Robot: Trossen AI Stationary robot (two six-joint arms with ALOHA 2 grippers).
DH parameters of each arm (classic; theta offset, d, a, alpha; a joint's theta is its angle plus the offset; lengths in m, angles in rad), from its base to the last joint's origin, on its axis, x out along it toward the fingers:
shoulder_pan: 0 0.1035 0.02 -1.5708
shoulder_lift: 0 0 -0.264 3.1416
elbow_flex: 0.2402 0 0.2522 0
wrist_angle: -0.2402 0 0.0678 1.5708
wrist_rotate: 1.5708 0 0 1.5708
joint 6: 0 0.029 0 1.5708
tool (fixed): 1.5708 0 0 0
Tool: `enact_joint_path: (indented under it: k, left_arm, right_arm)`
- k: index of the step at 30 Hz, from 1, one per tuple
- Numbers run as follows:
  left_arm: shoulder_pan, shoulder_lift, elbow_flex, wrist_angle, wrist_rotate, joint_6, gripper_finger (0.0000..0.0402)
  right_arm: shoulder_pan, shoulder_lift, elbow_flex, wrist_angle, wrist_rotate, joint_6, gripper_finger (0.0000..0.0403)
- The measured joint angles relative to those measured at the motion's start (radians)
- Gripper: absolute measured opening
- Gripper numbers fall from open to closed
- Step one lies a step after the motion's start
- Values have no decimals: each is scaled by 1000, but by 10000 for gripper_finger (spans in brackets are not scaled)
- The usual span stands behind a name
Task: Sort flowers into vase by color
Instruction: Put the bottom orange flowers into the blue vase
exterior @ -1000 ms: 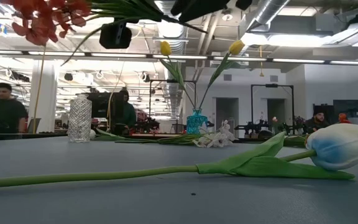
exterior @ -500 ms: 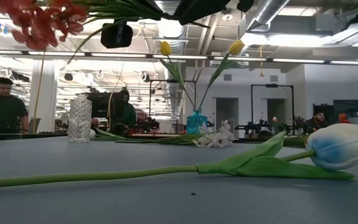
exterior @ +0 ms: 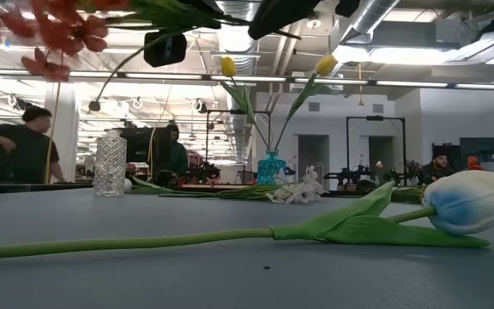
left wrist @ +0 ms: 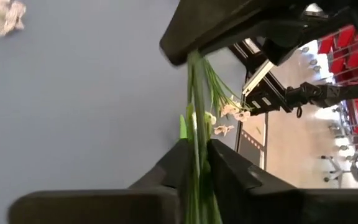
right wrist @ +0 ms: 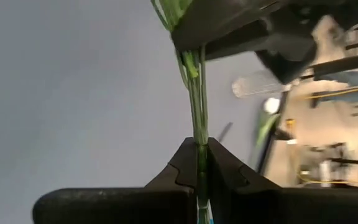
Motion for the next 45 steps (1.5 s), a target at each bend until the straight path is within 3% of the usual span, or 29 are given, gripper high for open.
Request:
enact_joint_path:
  k: [7, 12, 17, 23, 29, 34, 39, 42, 45]
  left_arm:
    - [44, -7, 0, 48, 112, 80, 134]
    - [106, -20, 0, 119, 163, 136, 163]
    - [151, -50, 0, 116, 66, 264, 167]
    - [164, -88, 0, 163, -55, 396, 166]
    - [164, -102, 0, 128, -219, 475, 156]
    - [138, -100, -39, 244, -205, 446, 147]
    - [65, -99, -72, 599, -211, 464, 144]
    - [38, -100, -72, 725, -304, 546, 144]
    - [26, -100, -72, 755, -423, 575, 144]
  right_arm:
    - [-6, -2, 0, -110, -121, 127, 38]
    - [-14, -13, -1, -147, -202, 202, 38]
    - [-61, -81, -1, -169, -329, 288, 38]
    - [-144, -258, -81, -107, -494, 357, 38]
    - [-170, -480, -283, 195, -630, 421, 38]
    - [-192, -586, -490, 724, -613, 650, 38]
    - [-230, -546, -608, 1156, -558, 934, 38]
    - [-219, -482, -617, 1229, -485, 1017, 39]
    - [-204, -405, -618, 1287, -476, 1052, 39]
